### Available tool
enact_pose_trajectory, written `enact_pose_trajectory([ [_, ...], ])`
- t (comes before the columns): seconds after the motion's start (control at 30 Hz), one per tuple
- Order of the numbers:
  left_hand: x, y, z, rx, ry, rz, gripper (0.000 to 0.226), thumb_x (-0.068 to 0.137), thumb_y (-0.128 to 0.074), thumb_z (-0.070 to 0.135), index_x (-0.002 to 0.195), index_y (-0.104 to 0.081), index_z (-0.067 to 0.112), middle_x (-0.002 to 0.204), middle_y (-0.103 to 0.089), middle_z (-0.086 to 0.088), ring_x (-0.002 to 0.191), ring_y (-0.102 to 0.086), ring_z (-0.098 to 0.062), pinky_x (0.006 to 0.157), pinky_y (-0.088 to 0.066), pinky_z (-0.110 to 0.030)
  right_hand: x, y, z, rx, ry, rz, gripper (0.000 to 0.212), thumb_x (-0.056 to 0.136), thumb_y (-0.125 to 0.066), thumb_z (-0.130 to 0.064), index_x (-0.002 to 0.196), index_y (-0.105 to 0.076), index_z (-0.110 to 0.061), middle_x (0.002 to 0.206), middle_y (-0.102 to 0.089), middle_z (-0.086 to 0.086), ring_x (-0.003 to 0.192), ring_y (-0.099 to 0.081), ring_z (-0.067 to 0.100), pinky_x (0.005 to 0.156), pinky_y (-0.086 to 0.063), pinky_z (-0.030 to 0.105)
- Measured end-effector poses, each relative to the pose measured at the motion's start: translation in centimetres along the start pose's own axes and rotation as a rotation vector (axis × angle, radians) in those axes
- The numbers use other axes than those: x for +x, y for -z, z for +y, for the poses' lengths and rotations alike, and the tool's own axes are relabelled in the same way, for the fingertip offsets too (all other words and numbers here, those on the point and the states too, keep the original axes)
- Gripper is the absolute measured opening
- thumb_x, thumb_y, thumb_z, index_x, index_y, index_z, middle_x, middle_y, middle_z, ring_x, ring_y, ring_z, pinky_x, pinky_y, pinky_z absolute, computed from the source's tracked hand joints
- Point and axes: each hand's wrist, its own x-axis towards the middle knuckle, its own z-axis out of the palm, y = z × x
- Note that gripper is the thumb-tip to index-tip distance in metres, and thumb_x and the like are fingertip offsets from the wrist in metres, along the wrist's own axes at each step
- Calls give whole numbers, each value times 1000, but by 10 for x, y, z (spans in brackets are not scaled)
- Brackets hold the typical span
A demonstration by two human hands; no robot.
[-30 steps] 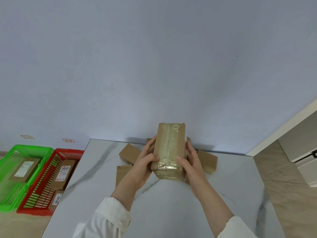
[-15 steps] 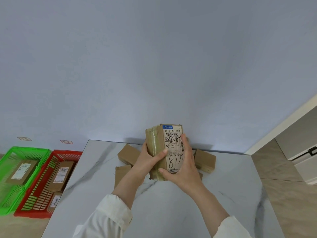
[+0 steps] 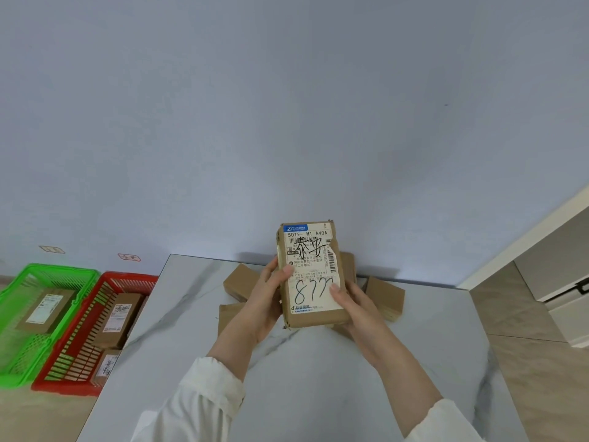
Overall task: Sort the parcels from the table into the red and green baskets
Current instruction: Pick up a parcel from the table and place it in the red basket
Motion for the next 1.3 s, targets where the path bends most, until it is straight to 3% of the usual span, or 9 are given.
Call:
enact_pose_trajectory([
  [0.17, -9, -7, -4, 81, -91, 73, 62, 81, -63, 49, 136, -45, 28, 122, -66, 1, 114, -62, -18, 98, -48, -40, 4, -14, 11, 61, 30, 118, 61, 76, -66, -37, 133, -49, -23, 119, -66, -1, 109, -63, 13, 95, -49, 35],
  [0.27, -21, -11, -8, 118, -125, 89, 54, 81, -57, 43, 133, -48, 32, 122, -66, 4, 112, -63, -12, 92, -50, -30, 4, -20, 13, 82, 46, 157, 58, 81, -65, -32, 135, -47, -23, 122, -65, 0, 109, -63, 14, 90, -50, 31],
  [0.37, -26, -11, -16, 130, -144, 124, 50, 88, -53, 39, 137, -44, 33, 127, -62, 7, 117, -59, -9, 100, -45, -31, 4, -23, 16, 94, 51, 176, 69, 72, -68, -39, 135, -46, -23, 122, -64, -2, 111, -62, 14, 98, -48, 37],
  [0.47, -28, -12, -17, 111, -156, 142, 49, 92, -50, 38, 140, -41, 33, 131, -59, 8, 120, -56, -8, 105, -42, -33, 2, -26, 17, 92, 60, 166, 59, 79, -66, -35, 134, -48, -24, 121, -65, -3, 112, -61, 14, 102, -45, 40],
  [0.63, -29, -19, -19, 99, -179, 144, 48, 94, -48, 34, 141, -39, 34, 131, -59, 10, 119, -57, -5, 100, -44, -28, -6, -30, 17, 85, 93, 146, 38, 91, -53, -36, 129, -53, -32, 121, -65, -12, 115, -58, 8, 103, -42, 34],
  [0.83, -28, -26, -23, 79, -159, 140, 47, 92, -51, 36, 138, -39, 37, 132, -57, 13, 120, -55, -4, 106, -39, -30, -10, -22, 20, 75, 94, 167, 34, 91, -51, -39, 125, -55, -35, 121, -65, -13, 117, -56, 9, 109, -37, 41],
  [1.03, -29, -28, -30, 102, -155, 139, 66, 80, -57, 49, 142, -38, 36, 130, -59, 13, 120, -55, -5, 110, -37, -36, -14, -15, 22, 71, 107, 148, 38, 91, -52, -38, 128, -54, -32, 119, -66, -11, 115, -59, 9, 108, -39, 41],
  [1.2, -36, -23, -43, 104, -157, 184, 50, 93, -50, 39, 141, -39, 34, 128, -62, 12, 118, -57, -6, 103, -42, -32, -11, -15, 34, 48, 85, 96, 45, 86, -54, -42, 130, -53, -31, 119, -67, -12, 114, -60, 8, 106, -41, 38],
  [1.3, -40, -12, -52, 85, -152, 258, 53, 91, -53, 41, 141, -38, 35, 129, -61, 10, 118, -58, -6, 97, -44, -28, -7, -20, 46, 42, 59, 58, 39, 91, -52, -36, 129, -53, -30, 119, -66, -11, 113, -60, 8, 104, -43, 37],
])
